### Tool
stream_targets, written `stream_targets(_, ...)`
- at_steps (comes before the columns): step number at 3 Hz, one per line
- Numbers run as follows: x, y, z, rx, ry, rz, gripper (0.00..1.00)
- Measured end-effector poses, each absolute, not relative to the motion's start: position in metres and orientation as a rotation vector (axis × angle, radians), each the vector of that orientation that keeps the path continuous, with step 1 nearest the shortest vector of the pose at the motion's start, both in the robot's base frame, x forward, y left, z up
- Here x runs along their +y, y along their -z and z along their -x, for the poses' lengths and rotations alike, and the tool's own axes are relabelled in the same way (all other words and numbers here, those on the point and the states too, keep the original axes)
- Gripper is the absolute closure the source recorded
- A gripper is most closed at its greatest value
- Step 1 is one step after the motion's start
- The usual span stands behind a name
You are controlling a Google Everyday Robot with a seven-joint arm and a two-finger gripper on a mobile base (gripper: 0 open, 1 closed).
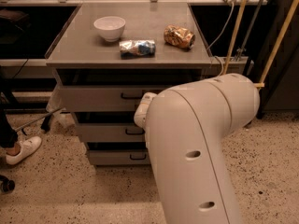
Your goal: Open middle drawer
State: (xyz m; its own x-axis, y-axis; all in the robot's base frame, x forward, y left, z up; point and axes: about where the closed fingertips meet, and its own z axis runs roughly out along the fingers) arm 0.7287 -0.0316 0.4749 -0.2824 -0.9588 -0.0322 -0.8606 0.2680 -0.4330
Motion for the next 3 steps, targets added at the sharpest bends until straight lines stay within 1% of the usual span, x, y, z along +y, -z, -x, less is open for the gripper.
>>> stream_targets(3, -0.0346, -0.4674, -0.7309, 2.259, 0.469, 1.667, 0.0)
